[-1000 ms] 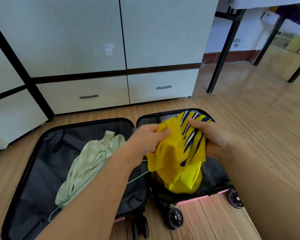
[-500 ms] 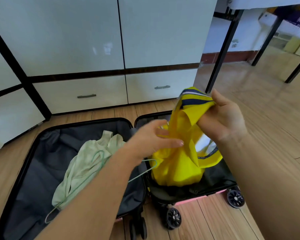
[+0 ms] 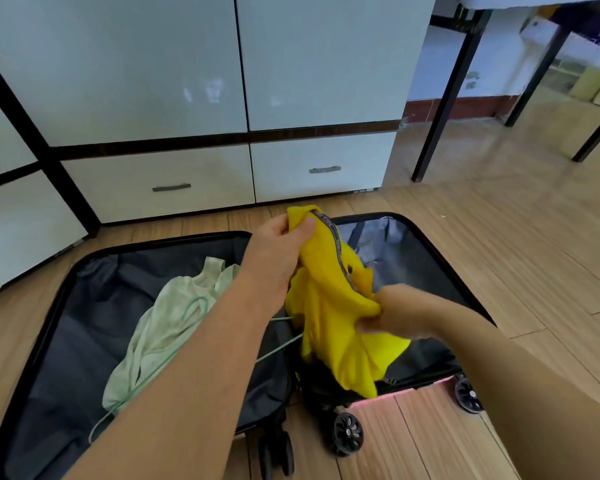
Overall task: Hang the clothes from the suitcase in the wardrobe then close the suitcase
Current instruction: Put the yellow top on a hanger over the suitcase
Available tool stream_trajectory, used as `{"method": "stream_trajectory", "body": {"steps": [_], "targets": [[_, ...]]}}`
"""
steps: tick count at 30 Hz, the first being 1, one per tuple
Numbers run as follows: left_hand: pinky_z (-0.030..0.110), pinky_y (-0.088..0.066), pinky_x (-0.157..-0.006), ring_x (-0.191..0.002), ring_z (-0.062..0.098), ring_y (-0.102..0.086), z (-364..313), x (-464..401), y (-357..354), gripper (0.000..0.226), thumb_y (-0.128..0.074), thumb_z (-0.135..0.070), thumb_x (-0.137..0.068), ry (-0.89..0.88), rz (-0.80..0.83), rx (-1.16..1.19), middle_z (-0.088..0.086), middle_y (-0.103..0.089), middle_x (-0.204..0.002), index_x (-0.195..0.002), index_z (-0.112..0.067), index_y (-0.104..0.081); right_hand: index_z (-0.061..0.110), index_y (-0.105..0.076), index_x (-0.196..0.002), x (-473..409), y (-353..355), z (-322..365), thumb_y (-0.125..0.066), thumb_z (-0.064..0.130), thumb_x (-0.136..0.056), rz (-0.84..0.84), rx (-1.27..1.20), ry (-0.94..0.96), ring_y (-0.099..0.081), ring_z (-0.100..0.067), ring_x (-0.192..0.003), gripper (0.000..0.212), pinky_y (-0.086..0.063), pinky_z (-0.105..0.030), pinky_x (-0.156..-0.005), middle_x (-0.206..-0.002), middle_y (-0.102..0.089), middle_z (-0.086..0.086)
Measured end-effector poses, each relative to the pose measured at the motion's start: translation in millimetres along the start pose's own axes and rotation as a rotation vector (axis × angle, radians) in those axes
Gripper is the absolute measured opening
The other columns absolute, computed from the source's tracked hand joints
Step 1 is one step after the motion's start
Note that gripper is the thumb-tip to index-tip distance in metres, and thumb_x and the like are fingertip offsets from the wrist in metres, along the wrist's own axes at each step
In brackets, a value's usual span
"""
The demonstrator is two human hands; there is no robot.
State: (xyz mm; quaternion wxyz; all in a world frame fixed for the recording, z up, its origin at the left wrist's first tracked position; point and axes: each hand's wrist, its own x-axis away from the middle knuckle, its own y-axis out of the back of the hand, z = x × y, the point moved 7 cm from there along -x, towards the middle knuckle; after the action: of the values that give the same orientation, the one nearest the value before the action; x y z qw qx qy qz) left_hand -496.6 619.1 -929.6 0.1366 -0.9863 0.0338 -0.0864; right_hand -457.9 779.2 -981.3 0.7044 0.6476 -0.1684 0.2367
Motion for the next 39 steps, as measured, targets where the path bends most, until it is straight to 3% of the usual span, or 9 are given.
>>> {"method": "stream_trajectory", "body": {"steps": [3, 6, 10, 14, 20, 23, 26, 31, 39], "targets": [[0.04, -0.048, -0.098, -0.101, 0.017, -0.061, 9.2, -0.1, 7.0, 0.03, -0.063, -0.013, -0.089, 0.006, -0.002, -0.069, 0.001, -0.064, -0.109, -0.118, -0.016, -0.055, 0.011, -0.042, -0.065, 2.3, 38.2, -18.2, -0.046, 0.029, -0.097, -0.231, -0.383, -0.14, -0.039, -0.018, -0.061, 0.037, -0.034, -0.028, -0.056, -0.066, -0.039, -0.007], [0.04, -0.045, -0.102, -0.115, 0.019, -0.055, 20.0, 1.4, 7.5, 0.059, -0.073, -0.02, -0.082, 0.059, 0.023, -0.307, 0.002, -0.056, -0.127, -0.134, -0.017, -0.047, 0.014, -0.051, -0.097, 12.7, 59.0, -32.5, -0.051, 0.027, -0.096, -0.421, -1.434, -0.205, -0.054, -0.025, -0.076, 0.014, -0.05, -0.043, -0.079, -0.085, -0.054, -0.011], [0.023, -0.051, -0.078, -0.092, 0.011, -0.065, 19.9, 6.2, -16.5, 0.028, -0.069, -0.013, -0.084, 0.033, 0.204, -0.322, -0.001, -0.069, -0.107, -0.111, -0.02, -0.063, 0.011, -0.062, -0.099, 25.5, 84.3, -14.1, -0.046, 0.026, -0.098, -0.381, -2.052, 0.16, -0.071, -0.024, -0.072, 0.023, -0.059, -0.038, -0.061, -0.086, -0.073, -0.008], [0.029, -0.054, -0.081, -0.085, 0.012, -0.066, 20.7, 7.2, -22.3, 0.013, -0.068, -0.01, -0.084, -0.029, 0.222, -0.449, 0.001, -0.071, -0.093, -0.091, -0.021, -0.065, 0.011, -0.068, -0.099, 28.2, 85.3, 1.0, -0.053, 0.037, -0.088, -0.269, -1.983, 0.336, -0.072, -0.024, -0.082, 0.031, -0.059, -0.04, -0.071, -0.095, -0.074, -0.01], [0.025, -0.045, -0.063, -0.063, 0.007, -0.054, 13.6, 6.4, -2.9, 0.006, -0.071, -0.017, -0.082, -0.126, 0.059, -0.522, -0.004, -0.064, -0.071, -0.081, -0.018, -0.066, 0.011, -0.064, -0.108, 17.4, 59.9, 12.8, -0.072, 0.008, -0.067, -0.112, -1.423, 0.432, -0.07, -0.025, -0.094, 0.041, -0.058, -0.037, -0.081, -0.101, -0.073, -0.01], [0.023, -0.047, -0.059, -0.061, 0.008, -0.054, 8.4, 7.9, -5.6, 0.006, -0.066, -0.015, -0.086, -0.149, 0.05, -0.464, -0.002, -0.063, -0.071, -0.082, -0.018, -0.063, 0.011, -0.059, -0.119, 6.4, 44.1, 16.8, -0.086, 0.016, -0.06, -0.074, -1.217, 0.344, -0.068, -0.027, -0.101, 0.065, -0.055, -0.041, -0.088, -0.108, -0.071, -0.01], [0.024, -0.048, -0.055, -0.056, 0.011, -0.054, 6.3, 6.8, -6.3, 0.011, -0.064, -0.014, -0.089, -0.155, -0.022, -0.382, -0.001, -0.058, -0.064, -0.079, -0.019, -0.06, 0.009, -0.071, -0.092, -0.5, 41.0, 11.3, -0.079, 0.025, -0.056, -0.301, -0.961, 0.116, -0.067, -0.032, -0.089, 0.04, -0.055, -0.045, -0.083, -0.09, -0.071, -0.015], [0.029, -0.053, -0.05, -0.048, 0.016, -0.058, 9.0, 10.1, -9.3, 0.013, -0.056, -0.024, -0.095, -0.065, -0.086, -0.286, -0.002, -0.058, -0.052, -0.089, -0.012, -0.053, 0.014, -0.064, -0.077, 15.0, 67.5, -1.6, -0.063, 0.018, -0.085, -0.551, -1.309, 0.009, -0.064, -0.023, -0.078, 0.009, -0.052, -0.038, -0.079, -0.082, -0.067, -0.011], [0.033, -0.052, -0.091, -0.102, 0.012, -0.062, 6.2, 11.8, -34.8, 0.019, -0.046, -0.033, -0.098, 0.004, 0.219, -0.165, -0.003, -0.065, -0.114, -0.111, -0.028, -0.059, 0.015, -0.062, -0.111, 30.8, 91.7, 1.4, -0.043, 0.024, -0.099, -0.435, -1.904, 0.29, -0.07, -0.015, -0.091, 0.024, -0.057, -0.036, -0.083, -0.102, -0.072, -0.002]]}}
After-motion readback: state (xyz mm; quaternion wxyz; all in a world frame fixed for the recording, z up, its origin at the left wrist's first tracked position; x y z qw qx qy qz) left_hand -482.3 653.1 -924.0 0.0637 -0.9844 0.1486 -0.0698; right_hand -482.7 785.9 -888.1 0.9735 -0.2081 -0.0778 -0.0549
